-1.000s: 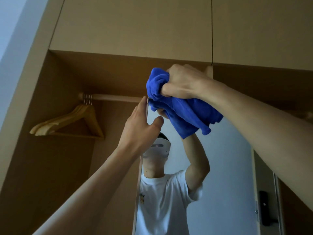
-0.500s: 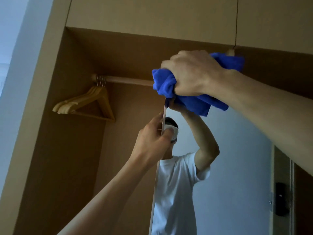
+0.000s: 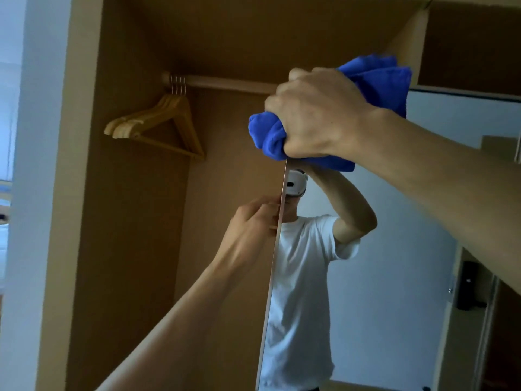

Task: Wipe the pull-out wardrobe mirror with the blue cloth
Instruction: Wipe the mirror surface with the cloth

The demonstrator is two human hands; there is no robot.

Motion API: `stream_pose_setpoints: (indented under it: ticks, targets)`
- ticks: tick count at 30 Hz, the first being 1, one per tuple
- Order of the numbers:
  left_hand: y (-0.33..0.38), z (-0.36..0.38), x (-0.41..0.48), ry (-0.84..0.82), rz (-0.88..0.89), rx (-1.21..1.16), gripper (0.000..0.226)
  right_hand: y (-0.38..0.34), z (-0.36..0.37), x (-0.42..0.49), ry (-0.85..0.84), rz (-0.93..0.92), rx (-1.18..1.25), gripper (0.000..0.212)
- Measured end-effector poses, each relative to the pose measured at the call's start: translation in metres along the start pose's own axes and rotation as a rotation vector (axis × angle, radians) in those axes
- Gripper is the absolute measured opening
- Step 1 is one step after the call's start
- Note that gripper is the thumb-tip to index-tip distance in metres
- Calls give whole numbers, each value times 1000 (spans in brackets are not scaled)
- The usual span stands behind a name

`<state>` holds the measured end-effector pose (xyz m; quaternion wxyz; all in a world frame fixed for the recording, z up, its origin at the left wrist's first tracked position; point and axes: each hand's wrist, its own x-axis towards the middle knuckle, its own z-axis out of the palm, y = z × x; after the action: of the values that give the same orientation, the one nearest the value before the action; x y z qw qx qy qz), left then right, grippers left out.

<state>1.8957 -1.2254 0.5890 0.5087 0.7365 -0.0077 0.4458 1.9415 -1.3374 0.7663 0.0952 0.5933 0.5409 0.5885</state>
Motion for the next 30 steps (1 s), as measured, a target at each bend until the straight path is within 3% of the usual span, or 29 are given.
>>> stream_pose_setpoints:
  ticks: [8, 16, 19, 23, 30]
  targets:
    - [-17, -1, 6, 56, -192, -426, 72, -37, 25, -41, 18, -2, 63, 13]
    - [-30, -5, 6, 89, -300, -677, 79, -75, 42, -73, 2, -37, 85, 11]
    - [-36, -4, 9, 151, -395, -710, 65, -89, 48, -82, -36, -44, 80, 14]
    - [-50, -9, 2, 38, -453, -705, 84, -107, 54, -94, -62, -40, 78, 16]
    - [-74, -18, -23, -87, -531, -565, 90, -140, 60, -115, -173, -50, 113, 12]
